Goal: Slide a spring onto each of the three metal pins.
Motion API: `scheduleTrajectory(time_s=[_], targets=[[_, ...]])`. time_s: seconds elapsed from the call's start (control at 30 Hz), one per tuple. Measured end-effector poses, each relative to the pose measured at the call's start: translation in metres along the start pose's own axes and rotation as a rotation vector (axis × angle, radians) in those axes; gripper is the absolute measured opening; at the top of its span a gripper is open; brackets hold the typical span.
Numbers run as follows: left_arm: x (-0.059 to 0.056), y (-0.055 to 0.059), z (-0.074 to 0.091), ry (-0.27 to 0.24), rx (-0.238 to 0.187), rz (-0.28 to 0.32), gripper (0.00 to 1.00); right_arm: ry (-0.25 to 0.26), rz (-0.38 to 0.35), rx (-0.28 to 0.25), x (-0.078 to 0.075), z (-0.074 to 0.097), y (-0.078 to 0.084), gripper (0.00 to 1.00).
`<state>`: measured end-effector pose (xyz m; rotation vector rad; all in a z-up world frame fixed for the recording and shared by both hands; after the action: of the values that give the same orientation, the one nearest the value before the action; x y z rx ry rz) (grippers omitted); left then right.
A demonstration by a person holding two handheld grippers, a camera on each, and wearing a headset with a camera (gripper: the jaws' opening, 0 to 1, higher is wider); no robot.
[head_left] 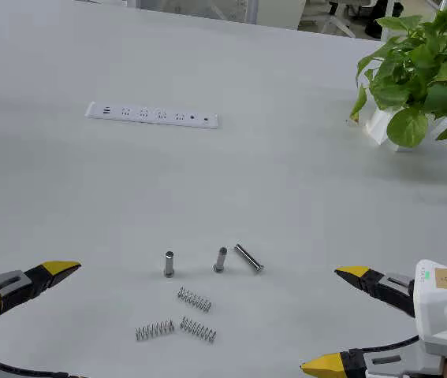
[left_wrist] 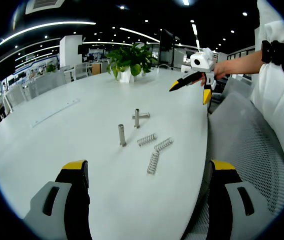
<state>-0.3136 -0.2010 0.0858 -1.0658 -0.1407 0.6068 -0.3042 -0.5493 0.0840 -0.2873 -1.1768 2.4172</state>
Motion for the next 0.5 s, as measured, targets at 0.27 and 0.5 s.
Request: scheduleTrajectory(time_s=[0.27,0.5], targets=[[0.0,0.0,-0.002,0.005,-0.005,0.007,0.99,-0.003,0.008,0.003,-0.006,-0.003,-0.007,0.93],[0.001,-0.001,-0.003,0.007,-0.011,0.015,0.99,-0.003,0.019,0.005,-0.018,-0.008,-0.02,0.91]])
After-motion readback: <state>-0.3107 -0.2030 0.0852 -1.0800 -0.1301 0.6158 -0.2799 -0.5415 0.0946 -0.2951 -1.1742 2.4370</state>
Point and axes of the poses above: the centre of the closed fingertips' face, and the gripper's own axes: z roughly backward along the fingers, x roughly to its left, y roughly out of its underside, the point moved 7 cm from there along z, roughly backward along the fingers, and after that the axes turned 7 degrees about z, right-handed, at the moved point
